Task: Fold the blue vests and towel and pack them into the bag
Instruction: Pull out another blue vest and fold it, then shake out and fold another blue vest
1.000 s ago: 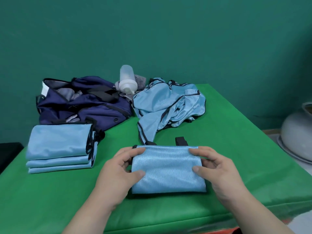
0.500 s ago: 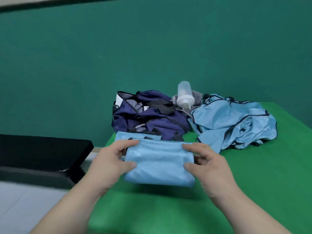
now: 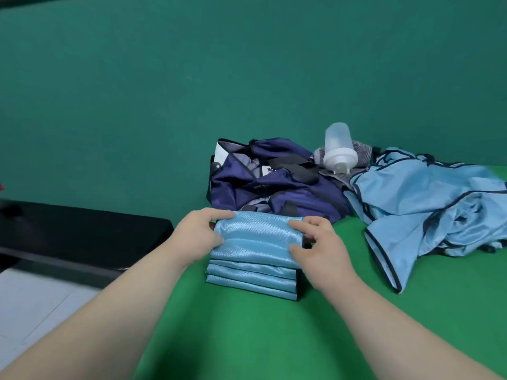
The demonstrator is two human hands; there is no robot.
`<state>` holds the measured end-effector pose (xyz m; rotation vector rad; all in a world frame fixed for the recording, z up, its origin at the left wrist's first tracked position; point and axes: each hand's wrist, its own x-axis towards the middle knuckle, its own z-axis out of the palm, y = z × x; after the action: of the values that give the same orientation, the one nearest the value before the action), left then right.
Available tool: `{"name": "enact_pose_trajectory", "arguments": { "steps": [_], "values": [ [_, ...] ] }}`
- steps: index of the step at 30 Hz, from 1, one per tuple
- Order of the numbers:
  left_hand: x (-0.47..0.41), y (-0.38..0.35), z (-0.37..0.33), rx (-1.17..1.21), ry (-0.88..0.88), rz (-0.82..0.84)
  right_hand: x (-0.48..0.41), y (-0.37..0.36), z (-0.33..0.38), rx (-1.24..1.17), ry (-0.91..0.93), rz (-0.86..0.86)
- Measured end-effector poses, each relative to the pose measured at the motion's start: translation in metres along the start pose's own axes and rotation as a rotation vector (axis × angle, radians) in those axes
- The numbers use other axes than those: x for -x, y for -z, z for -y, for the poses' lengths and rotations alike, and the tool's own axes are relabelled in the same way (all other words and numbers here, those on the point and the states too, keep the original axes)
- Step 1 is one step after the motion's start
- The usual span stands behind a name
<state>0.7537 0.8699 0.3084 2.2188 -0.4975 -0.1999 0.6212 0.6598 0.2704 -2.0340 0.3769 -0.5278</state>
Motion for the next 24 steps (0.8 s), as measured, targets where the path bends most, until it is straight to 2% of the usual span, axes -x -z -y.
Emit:
{"name": "enact_pose_trajectory", "arguments": {
  "steps": [6, 11, 17, 24],
  "values": [
    [-0.002, -0.006, 0.012, -0.027, -0.055, 0.024, 0.002, -0.005, -0.018, 0.029, -0.004, 0.026],
    [0.005, -0.004, 0.002, -0.224, -0.029, 0.067, 0.007, -0.004, -0.017, 0.006, -0.030, 0.107],
    [0.036, -0.007, -0.023, -0.331, -0.118, -0.070, 0.019, 0.009, -0.006, -0.023, 0.074, 0.046],
    [0.079, -0.032, -0.045, -0.342, -0.250, -0.093, 0.038, 0.032, -0.006, 0.011, 0.175, 0.030]
  ]
}}
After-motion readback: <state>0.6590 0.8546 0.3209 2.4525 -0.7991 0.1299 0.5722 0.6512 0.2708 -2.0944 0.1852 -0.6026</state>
